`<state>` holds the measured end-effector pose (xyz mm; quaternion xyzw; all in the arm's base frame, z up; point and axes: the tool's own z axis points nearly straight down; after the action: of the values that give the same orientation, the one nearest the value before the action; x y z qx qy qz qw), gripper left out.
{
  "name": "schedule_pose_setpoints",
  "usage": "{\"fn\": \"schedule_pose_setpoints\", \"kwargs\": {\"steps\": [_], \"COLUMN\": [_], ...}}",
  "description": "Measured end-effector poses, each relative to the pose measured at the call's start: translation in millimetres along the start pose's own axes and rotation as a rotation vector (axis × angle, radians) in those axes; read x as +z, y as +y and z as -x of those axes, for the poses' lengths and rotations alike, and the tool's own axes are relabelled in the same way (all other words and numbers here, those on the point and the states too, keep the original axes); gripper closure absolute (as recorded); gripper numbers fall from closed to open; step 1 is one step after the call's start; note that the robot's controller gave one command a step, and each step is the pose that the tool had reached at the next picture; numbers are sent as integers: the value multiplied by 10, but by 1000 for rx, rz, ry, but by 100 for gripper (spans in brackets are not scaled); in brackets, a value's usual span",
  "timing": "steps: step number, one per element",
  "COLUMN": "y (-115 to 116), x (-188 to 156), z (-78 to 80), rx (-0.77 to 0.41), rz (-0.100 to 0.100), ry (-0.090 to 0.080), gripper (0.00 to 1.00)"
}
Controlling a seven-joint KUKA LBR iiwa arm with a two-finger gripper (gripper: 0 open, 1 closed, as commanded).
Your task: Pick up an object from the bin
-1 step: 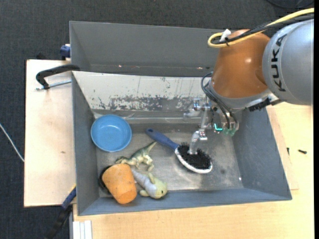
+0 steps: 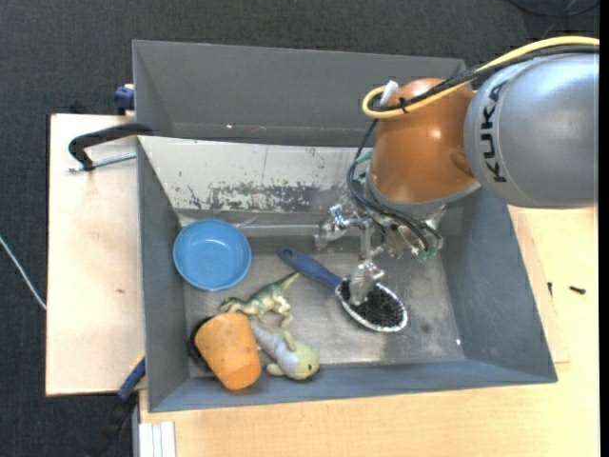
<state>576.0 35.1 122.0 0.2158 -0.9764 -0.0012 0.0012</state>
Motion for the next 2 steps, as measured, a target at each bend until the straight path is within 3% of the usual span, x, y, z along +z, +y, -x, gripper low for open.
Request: {"fn": "schedule_pose_setpoints", "kwargs": {"steps": [1, 2], "y": [222, 199], "x": [484, 457], "z": [277, 288], "rx": [72, 74], "rz": [1, -2], "ry": [1, -8], "gripper": [0, 100]}}
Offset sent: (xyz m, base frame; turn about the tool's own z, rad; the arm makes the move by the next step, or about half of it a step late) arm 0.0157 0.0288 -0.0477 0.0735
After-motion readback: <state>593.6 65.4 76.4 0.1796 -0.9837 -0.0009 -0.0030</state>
